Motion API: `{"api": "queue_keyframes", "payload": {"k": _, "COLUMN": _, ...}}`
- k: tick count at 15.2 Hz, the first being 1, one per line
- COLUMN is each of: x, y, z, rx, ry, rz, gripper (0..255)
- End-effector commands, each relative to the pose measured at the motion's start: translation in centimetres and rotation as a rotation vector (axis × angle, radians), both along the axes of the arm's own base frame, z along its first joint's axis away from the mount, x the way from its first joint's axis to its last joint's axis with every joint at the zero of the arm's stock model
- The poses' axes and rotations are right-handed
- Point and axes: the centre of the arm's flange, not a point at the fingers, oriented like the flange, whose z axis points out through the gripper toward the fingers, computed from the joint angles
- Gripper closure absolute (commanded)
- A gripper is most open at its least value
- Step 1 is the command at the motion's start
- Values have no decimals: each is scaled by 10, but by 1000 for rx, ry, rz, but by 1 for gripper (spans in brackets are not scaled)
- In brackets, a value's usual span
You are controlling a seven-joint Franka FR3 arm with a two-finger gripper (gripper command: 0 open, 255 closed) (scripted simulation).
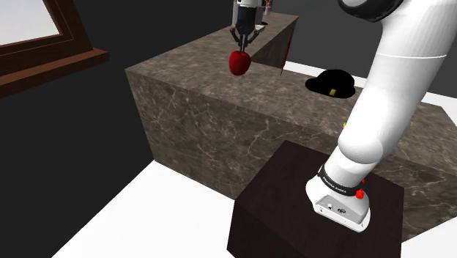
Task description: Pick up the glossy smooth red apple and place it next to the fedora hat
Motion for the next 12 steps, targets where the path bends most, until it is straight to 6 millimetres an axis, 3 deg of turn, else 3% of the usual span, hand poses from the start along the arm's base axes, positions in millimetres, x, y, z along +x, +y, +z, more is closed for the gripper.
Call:
{"api": "queue_keyframes", "payload": {"k": 1, "x": 0, "y": 0, "z": 11, "rx": 0, "ry": 0, "rz": 0, "gripper": 255}}
{"api": "queue_keyframes", "payload": {"k": 11, "x": 0, "y": 0, "z": 59, "rx": 0, "ry": 0, "rz": 0, "gripper": 255}}
{"api": "queue_keyframes", "payload": {"k": 12, "x": -9, "y": -10, "z": 59, "rx": 0, "ry": 0, "rz": 0, "gripper": 255}}
